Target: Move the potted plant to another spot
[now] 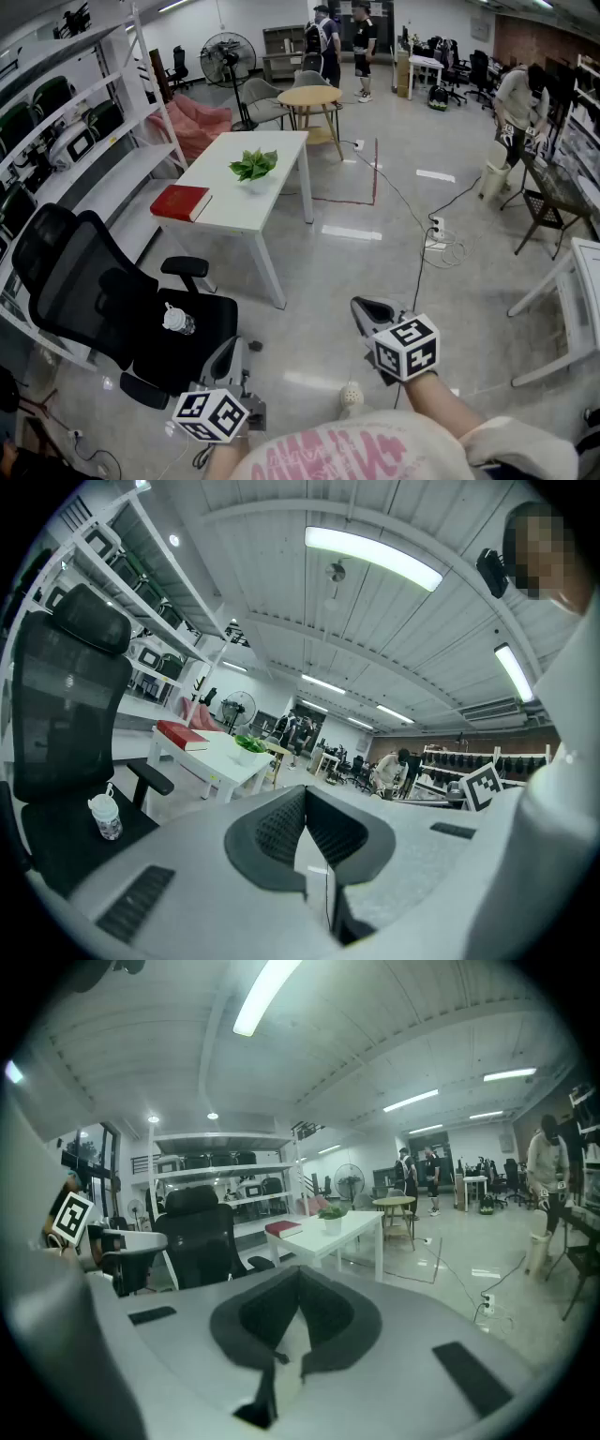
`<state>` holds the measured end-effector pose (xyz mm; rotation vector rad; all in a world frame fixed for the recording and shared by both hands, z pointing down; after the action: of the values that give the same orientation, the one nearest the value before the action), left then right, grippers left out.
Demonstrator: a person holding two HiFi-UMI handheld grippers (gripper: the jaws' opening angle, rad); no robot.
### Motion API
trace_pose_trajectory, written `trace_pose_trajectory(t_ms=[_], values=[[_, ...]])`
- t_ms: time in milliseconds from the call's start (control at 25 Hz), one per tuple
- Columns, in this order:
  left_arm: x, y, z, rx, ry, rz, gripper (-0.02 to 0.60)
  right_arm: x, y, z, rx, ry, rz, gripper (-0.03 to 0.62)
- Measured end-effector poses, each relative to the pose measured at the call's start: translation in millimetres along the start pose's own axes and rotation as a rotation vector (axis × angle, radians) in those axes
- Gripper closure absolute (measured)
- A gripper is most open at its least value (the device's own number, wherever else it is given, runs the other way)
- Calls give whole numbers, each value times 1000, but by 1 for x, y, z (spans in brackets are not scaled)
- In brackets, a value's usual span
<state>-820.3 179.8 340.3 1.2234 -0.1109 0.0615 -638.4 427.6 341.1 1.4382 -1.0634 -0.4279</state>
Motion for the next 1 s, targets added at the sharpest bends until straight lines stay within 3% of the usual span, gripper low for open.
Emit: trace_pose_trajectory(t_ms=[360, 760, 1000], values=[[29, -8, 2, 1, -15, -12, 578, 20, -13, -23, -5, -7, 1, 588], [88, -26, 2, 0, -23, -67, 578, 58, -48, -74, 75, -45, -45, 588], [119, -30, 3, -8, -54, -102, 578, 83, -61, -103, 58, -72, -30, 588]])
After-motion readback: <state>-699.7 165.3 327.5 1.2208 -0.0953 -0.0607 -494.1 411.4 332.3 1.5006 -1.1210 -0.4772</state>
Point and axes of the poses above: the fingertips, and each gripper's own axes: x forward along the fingers, z to its left, y out of its underside, the point moved 8 cm from there along -x, backward along the fingers, and after that the axes turned 4 degrees about x, right-handed, at the moved point
